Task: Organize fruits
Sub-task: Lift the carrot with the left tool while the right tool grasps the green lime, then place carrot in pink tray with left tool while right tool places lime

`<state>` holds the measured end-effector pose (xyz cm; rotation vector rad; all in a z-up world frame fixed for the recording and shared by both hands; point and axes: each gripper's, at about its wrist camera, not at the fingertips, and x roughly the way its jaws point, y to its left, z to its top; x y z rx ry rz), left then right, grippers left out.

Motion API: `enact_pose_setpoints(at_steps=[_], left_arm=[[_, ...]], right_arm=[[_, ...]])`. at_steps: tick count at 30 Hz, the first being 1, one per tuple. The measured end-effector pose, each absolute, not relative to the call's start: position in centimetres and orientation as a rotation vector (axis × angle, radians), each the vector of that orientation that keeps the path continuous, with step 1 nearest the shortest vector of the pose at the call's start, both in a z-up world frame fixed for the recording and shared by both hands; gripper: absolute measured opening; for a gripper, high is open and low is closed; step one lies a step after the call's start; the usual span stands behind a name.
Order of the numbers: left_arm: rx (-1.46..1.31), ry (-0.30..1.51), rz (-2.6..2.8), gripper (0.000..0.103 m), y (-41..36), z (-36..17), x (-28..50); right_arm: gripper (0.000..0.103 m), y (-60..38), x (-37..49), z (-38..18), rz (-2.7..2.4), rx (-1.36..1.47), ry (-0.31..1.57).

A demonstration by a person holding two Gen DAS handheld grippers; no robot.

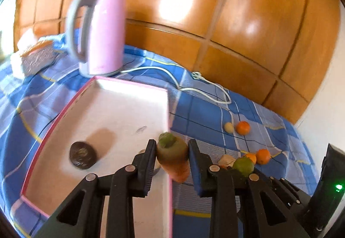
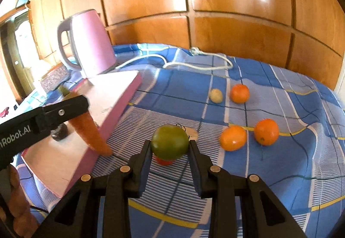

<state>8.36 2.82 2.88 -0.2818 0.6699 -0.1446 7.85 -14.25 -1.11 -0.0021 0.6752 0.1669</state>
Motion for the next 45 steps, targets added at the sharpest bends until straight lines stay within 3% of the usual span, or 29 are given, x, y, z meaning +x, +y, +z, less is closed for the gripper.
enact_pose_setpoints(at_steps=[9, 21, 22, 23, 25, 31, 36, 45], left_arm=[[-0.419, 0.615, -0.156, 0.029, 6.4, 4.8, 7.0], [-0.397, 0.625, 0.051, 0.033, 11.0, 4.4, 7.9], [-0.418, 0.619, 0.047, 0.044, 11.7, 4.4, 8.0], [-0.443, 0.61, 0.032, 0.065, 12.2, 4.4, 8.1], [-0.46, 0.603, 0.014, 0.077, 12.7, 4.4, 8.4], [-0.507, 0.598, 0.145, 0.075, 15.0, 3.2, 7.4], [-0.485, 0.585, 0.22, 0.072, 15.0, 2.5, 6.3], [-0.307, 0.569, 0.065, 0.073, 8.1, 3.2, 5.2]], right_arm=[[0.034, -11.8, 7.3, -1.5, 0.195, -0.099, 0.665], [0.034, -8.2, 7.6, 2.4, 0.4, 0.068, 0.632], [0.034, -7.3, 8.1, 2.7, 0.438, 0.079, 0.647], [0.034, -6.6, 8.4, 2.7, 0.466, 0.086, 0.66], [0.035, -5.1, 9.1, 3.0, 0.503, 0.087, 0.673], [0.051, -2.8, 9.7, 2.5, 0.521, 0.051, 0.704], [0.052, -4.3, 8.8, 1.5, 0.466, 0.037, 0.723], [0.052, -10.1, 7.1, 0.3, 0.309, -0.024, 0.733]])
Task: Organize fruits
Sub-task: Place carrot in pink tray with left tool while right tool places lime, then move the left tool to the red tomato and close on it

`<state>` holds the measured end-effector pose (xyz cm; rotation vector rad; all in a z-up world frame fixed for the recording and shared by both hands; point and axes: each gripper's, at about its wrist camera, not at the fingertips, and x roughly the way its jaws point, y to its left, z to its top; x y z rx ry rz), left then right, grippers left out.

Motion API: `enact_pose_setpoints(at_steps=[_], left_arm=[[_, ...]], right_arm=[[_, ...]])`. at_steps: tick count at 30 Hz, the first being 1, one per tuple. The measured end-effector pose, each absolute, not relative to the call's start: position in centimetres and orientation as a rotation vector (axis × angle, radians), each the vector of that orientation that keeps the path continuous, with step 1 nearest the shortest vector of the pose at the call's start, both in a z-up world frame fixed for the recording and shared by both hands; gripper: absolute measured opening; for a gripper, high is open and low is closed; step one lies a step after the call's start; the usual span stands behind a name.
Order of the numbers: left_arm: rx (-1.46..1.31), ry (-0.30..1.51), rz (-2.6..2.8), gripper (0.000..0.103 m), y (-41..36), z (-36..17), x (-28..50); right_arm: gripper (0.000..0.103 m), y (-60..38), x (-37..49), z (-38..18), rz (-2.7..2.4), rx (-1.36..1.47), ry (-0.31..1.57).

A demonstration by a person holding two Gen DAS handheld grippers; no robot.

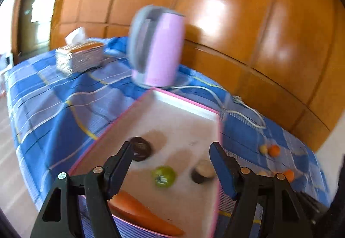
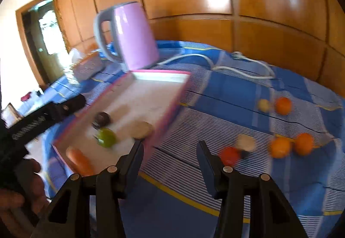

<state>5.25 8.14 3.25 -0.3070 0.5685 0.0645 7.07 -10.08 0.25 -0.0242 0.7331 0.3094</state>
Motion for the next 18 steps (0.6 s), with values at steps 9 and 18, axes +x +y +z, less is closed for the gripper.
enact_pose_setpoints(at_steps=[9, 18], left_arm=[[-0.114, 0.602, -0.069, 0.074, 1.2, 2.4, 5.2], [-0.04, 0.621, -0.132, 0.062, -1.5, 1.2, 5.8]], right_arm=[[0.052, -16.9, 7.1, 0.2, 0.104, 0.067, 0.716], [0.052, -20.6, 7.3, -0.4, -0.026, 0.123, 0.695]])
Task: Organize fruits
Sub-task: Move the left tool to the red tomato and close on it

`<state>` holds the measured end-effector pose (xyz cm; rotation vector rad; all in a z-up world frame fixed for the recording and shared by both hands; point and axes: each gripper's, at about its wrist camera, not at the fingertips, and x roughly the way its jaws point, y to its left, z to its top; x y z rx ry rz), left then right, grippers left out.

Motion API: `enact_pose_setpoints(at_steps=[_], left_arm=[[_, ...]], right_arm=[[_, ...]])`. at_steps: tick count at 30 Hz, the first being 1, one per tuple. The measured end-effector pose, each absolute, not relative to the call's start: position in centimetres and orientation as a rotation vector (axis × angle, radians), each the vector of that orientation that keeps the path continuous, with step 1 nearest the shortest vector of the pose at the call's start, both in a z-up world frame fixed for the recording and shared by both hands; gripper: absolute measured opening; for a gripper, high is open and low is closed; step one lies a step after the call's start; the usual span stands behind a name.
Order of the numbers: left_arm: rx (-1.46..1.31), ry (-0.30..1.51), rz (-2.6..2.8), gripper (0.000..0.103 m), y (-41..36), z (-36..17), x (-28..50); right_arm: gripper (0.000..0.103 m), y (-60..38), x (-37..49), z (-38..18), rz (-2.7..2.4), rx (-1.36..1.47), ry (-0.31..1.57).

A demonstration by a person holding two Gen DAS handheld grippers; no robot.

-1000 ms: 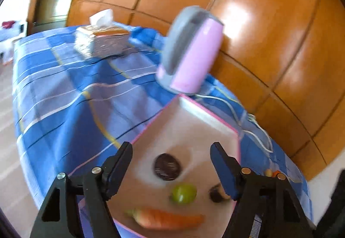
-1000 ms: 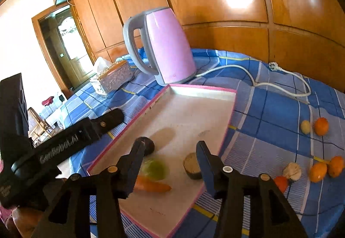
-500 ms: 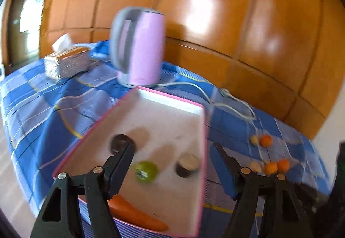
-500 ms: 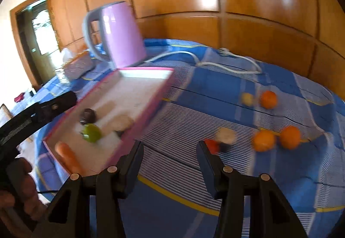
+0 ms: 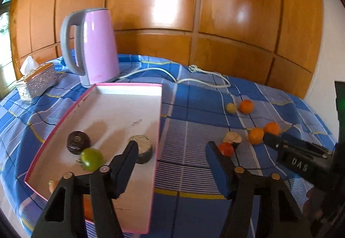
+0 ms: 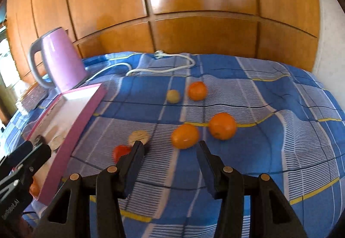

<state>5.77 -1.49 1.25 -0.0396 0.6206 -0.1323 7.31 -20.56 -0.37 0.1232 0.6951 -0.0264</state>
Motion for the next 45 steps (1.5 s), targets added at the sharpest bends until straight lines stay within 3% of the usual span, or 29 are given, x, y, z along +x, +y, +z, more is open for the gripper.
enact_pose_setpoints(at_steps=[2, 5, 22, 34, 45], left_arm=[[-0.028, 0.636, -0.151, 0.052, -2.0, 0.9, 6.0], [-0.024, 0.662, -0.175, 0.046, -2.5, 0.3, 6.4], [0.057, 0.743, -0.225, 0.041, -4.9, -1.6, 7.1], [0.041, 0.756, -0.314, 0.033, -6.4, -1.5, 7.7], [0.014, 0.86, -0.355, 0.035, -9.1, -3.0, 11.7]], right_arm=[[0.052, -21.1, 7.8, -0.7, -0.044, 0.14, 0.707], [0.052, -22.8, 7.9, -1.3, -0.084, 0.185, 0.727], [0.052, -28.5, 7.8, -3.0, -0.199, 0.359, 0.777], [0.052, -24.8, 8.5, -2.6, -0.034, 0.247, 0.766], [0.052, -28.4, 9.1, -2.9, -0.17, 0.374, 0.749]])
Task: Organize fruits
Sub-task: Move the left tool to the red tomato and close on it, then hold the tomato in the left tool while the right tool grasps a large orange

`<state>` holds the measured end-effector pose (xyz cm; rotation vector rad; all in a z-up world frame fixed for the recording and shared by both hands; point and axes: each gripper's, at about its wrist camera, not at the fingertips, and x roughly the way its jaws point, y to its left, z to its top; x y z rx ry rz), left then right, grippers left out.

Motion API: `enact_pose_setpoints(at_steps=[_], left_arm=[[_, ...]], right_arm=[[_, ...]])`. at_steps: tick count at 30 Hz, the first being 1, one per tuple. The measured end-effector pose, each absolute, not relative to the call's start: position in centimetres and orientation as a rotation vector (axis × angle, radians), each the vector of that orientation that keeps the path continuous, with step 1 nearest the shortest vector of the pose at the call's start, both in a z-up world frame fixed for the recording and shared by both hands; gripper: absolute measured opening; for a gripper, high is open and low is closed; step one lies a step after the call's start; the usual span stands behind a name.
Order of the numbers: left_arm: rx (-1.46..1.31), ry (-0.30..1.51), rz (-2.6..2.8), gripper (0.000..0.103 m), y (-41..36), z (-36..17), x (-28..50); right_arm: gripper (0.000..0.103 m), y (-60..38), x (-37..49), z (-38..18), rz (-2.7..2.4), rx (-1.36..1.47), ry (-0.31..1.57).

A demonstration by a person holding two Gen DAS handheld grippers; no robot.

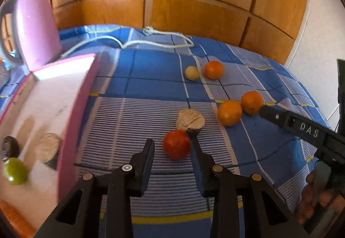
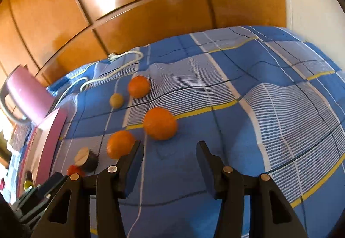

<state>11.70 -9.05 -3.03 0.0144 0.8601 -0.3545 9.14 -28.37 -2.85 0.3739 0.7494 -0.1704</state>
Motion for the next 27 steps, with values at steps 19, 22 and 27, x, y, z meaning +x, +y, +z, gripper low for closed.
enact_pose_setpoints(at_steps=[19, 22, 27], left_arm=[[0.006, 0.849, -0.366, 0.035, -9.7, -4.0, 13.3], [0.004, 0.846, -0.362, 0.029, -9.8, -4.0, 13.4], [0.012, 0.846, -0.357, 0.028, -10.0, -4.1, 13.5]], right_arm=[[0.052, -27.0, 12.7, -3.5, -0.172, 0.285, 0.782], [0.052, -27.2, 13.1, -3.8, -0.169, 0.298, 0.8], [0.041, -26.7, 13.3, -3.8, -0.161, 0.271, 0.802]])
